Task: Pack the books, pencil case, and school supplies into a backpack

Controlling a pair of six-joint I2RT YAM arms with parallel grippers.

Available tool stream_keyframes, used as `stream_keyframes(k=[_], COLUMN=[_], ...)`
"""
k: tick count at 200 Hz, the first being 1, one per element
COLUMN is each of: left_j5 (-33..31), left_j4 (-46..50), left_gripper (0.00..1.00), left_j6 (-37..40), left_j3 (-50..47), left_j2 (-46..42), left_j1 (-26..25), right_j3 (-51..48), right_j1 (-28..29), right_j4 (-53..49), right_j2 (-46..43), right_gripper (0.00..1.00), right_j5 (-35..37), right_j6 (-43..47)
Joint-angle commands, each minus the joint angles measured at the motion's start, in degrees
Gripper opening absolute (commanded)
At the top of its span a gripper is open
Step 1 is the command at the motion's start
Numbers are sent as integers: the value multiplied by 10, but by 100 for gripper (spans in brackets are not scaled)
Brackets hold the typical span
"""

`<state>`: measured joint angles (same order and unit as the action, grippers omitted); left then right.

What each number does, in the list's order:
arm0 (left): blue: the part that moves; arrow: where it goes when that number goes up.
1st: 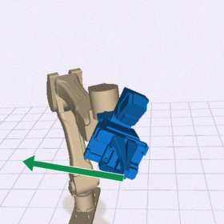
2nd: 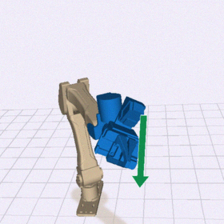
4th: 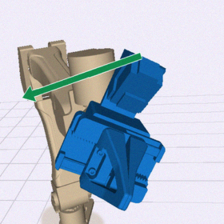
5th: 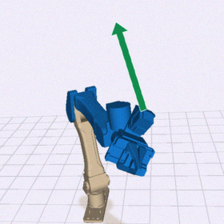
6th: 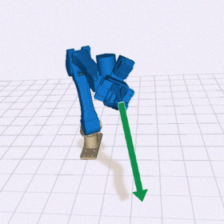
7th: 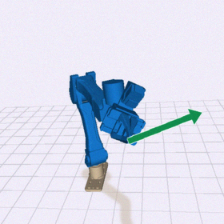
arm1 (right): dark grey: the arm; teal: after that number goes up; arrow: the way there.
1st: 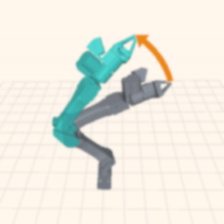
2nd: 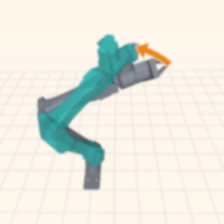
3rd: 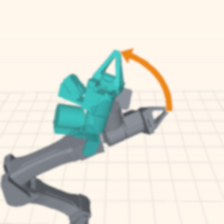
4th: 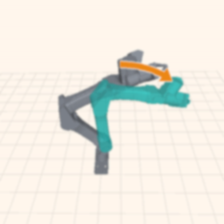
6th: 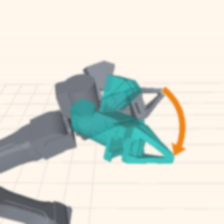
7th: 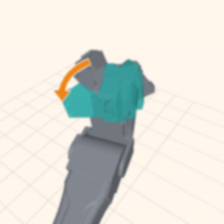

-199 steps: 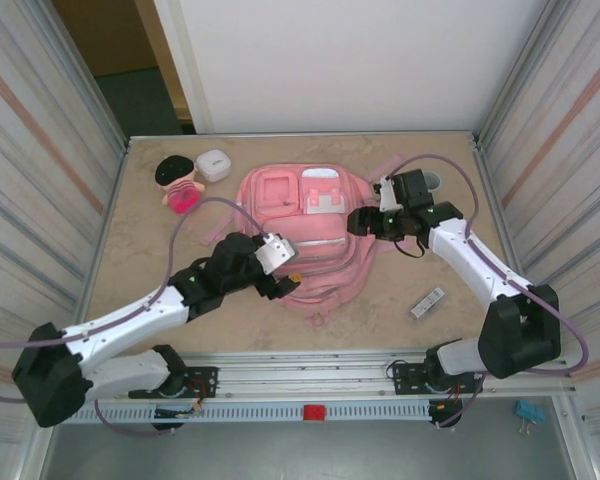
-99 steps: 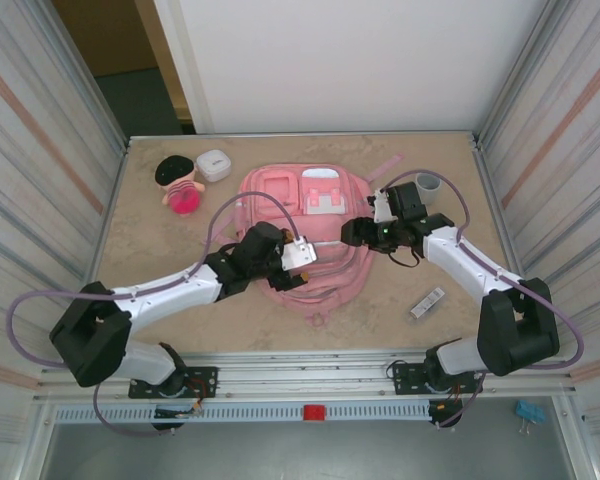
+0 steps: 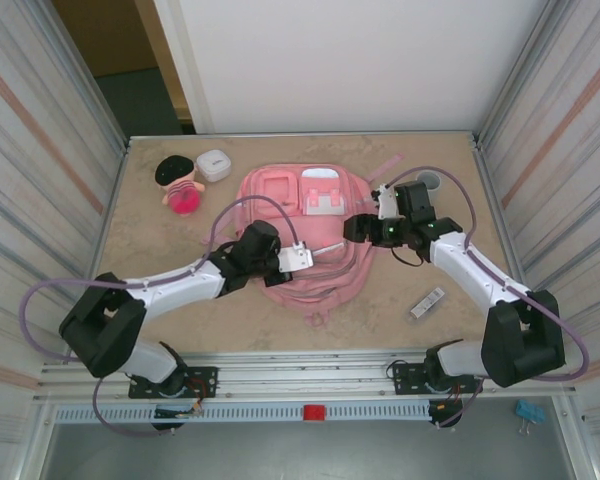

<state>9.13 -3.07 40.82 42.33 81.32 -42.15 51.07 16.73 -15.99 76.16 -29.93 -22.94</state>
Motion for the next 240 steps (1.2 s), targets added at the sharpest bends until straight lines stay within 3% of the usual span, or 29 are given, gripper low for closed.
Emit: stream_keyframes(k=[1, 29, 73, 121, 197, 220, 240], left_j5=[117, 242, 281, 297, 305, 290, 285], left_j4=[-49, -78, -89, -107, -119, -124, -126], left_gripper=[2, 0, 0, 0, 0, 0, 0], left_j6=[4, -21, -30, -49, -53, -60, -63], left_j3=[-34, -70, -88, -83, -91, -90, -89], left_j2=[-60, -103, -134, -127, -144, -142, -137], left_j1=[34, 91, 131, 148, 151, 153, 155], right_j3=[-17, -13, -3, -8, -1, 2, -4], right_j1=[-10, -13, -33, -18, 9, 12, 12], right_j4=[76, 117, 181, 161, 88, 62, 46], right_j2=[-8, 13, 77, 100, 106, 101, 88], right_gripper=[73, 77, 77, 77, 77, 75, 67], right_j5=[-42, -65, -166, -254, -272, -276, -289], right_j6=[52, 95, 102, 127, 184, 193, 199])
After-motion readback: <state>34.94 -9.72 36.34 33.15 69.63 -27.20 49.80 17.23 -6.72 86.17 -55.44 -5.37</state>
